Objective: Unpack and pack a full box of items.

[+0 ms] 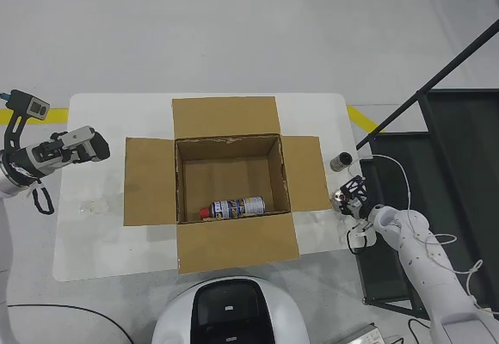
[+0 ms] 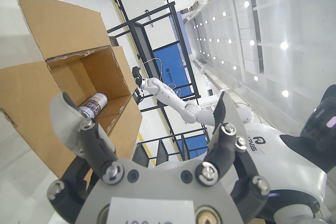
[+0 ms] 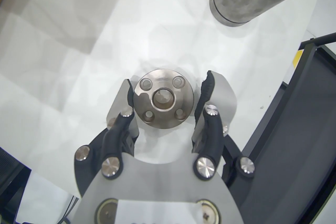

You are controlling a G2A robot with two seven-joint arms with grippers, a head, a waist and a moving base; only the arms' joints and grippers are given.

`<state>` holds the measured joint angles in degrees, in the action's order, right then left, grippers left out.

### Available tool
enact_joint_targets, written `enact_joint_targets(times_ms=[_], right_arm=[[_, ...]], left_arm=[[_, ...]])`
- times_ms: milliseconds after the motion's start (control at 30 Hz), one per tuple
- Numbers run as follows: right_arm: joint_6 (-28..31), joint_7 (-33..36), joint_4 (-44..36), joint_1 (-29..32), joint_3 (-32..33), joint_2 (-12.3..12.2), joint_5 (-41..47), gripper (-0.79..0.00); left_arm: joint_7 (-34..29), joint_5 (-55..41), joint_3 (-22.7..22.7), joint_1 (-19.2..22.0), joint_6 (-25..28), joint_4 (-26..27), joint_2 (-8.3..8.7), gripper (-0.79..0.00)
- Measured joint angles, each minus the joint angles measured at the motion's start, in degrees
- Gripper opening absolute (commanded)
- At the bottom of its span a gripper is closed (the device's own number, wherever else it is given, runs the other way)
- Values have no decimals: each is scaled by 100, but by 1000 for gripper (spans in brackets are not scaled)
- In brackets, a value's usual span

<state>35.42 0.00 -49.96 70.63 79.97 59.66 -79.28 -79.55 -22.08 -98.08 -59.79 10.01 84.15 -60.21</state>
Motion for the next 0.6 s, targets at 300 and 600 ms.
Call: enact_joint_targets(times_ms=[300,600], right_arm=[[-156,-461,-635,428,302,-109,-75,-785],[13,-557,-2627,1616,1190,-321,-32,-785]], left_arm=[[0,0,0,0,0,0,0,0],[0,0,0,0,0,0,0,0]])
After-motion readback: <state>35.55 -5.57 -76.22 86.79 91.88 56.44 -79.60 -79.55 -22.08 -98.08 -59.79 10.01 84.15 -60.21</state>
